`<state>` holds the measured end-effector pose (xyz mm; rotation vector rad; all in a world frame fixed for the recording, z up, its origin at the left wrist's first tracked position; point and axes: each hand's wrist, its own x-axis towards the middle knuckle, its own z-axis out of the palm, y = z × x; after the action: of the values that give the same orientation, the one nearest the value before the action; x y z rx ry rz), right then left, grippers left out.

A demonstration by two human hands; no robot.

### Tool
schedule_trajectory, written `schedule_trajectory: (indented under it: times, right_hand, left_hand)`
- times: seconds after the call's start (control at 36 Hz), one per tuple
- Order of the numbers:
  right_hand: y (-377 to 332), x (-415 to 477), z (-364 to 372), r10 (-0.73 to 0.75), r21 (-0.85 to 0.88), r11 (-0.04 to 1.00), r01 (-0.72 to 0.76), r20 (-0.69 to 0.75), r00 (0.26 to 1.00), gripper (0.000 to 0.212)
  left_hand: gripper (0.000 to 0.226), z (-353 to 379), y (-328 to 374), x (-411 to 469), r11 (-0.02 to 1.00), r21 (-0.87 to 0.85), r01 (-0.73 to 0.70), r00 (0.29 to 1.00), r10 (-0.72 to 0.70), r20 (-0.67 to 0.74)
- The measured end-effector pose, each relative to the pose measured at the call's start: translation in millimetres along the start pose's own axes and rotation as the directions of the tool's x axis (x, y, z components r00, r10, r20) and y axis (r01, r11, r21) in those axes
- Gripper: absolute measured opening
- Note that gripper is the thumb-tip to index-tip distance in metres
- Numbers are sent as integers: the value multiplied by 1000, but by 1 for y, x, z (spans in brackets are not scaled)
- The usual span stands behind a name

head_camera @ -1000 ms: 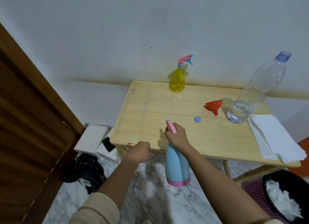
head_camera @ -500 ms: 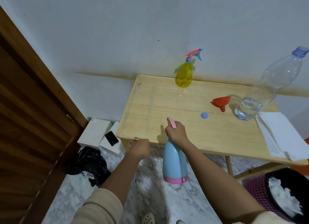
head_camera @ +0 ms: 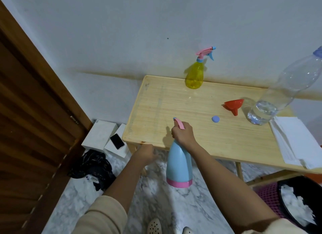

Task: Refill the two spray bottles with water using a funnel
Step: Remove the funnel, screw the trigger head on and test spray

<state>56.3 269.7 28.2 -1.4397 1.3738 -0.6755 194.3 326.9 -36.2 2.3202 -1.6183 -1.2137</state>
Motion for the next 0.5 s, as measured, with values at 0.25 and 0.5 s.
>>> schedule_trajectory:
  times: [0.25,0.5]
  right_hand:
    - [8,2,1,18,-63,998,-15,48,999,30]
    - [8,3,0,29,-7,1000,-29,14,999,12]
  left_hand:
    - [34,4,-8,4,999,-41,9,1000,-10,-7]
    - [34,4,-8,5,998,-62,-8,1000,7,-13]
